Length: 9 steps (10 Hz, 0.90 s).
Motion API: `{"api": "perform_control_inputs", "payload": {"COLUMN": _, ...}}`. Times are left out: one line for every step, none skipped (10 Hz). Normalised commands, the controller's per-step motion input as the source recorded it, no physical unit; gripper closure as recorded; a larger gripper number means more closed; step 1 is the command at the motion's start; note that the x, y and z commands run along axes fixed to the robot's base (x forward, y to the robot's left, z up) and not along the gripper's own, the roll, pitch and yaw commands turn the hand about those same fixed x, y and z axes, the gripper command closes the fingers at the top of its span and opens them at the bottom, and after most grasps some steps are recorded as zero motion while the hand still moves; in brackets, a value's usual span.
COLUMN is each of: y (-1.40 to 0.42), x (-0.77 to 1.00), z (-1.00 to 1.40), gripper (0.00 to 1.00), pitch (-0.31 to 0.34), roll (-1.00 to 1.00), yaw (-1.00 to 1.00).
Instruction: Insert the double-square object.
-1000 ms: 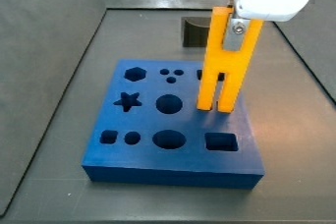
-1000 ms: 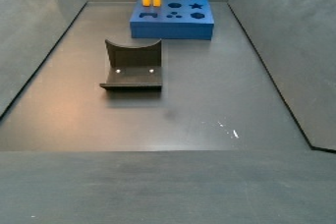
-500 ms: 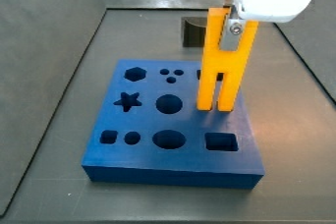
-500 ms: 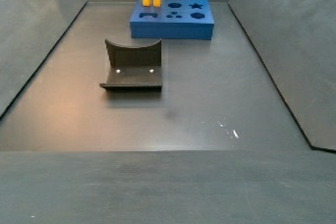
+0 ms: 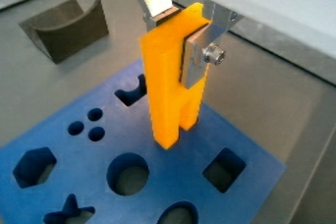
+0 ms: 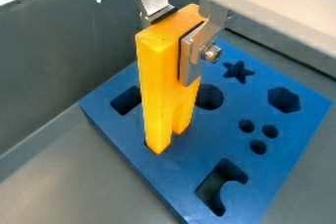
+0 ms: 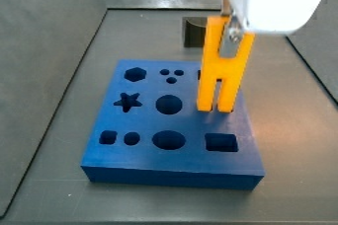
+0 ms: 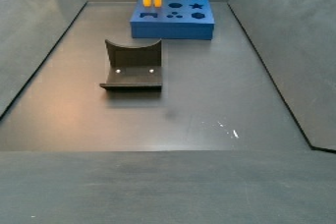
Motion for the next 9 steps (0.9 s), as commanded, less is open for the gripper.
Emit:
{"api": "perform_control_inputs", "payload": {"y": 0.00, "x": 0.11, "z": -0.36, "gripper": 1.00, "pitch": 0.000, "roll": 0.06, "yaw": -0.02}}
{"api": "perform_control_inputs", "payload": {"y": 0.00, "x": 0.14, "z": -0.40, "gripper": 1.00, "pitch": 0.000, "roll": 0.05, "yaw": -0.01}}
{"api": "perform_control_inputs", "payload": {"y": 0.00, "x": 0.13, "z": -0.43, "gripper": 1.00, "pitch": 0.000, "roll": 0.06, "yaw": -0.02}}
{"api": "perform_control_inputs", "payload": {"y": -0.02, "x": 0.11, "z": -0.45, "gripper": 1.00, "pitch": 0.000, "roll": 0.06, "yaw": -0.03}}
{"api": "perform_control_inputs", "payload": {"y": -0.03, "x": 0.12, "z": -0.47, "gripper": 1.00, "pitch": 0.000, "roll": 0.07, "yaw": -0.05}}
{"api": "perform_control_inputs", "payload": {"y": -0.03, "x": 0.13, "z": -0.46, "gripper": 1.00, "pitch": 0.007, "roll": 0.08, "yaw": -0.08}}
{"api": "perform_control_inputs", "payload": {"y": -0.03, "x": 0.11, "z": -0.41, "gripper": 1.00, "pitch": 0.014, "roll": 0.08, "yaw": -0.08}}
{"api": "perform_control_inputs", "payload": {"y": 0.00, "x": 0.00, "z": 0.00, "gripper": 1.00, "pitch": 0.000, "roll": 0.00, "yaw": -0.01}}
{"api": "perform_control_inputs", "payload": {"y": 0.00, "x": 0.00, "z": 0.00, "gripper": 1.00, "pitch": 0.000, "roll": 0.00, "yaw": 0.00}}
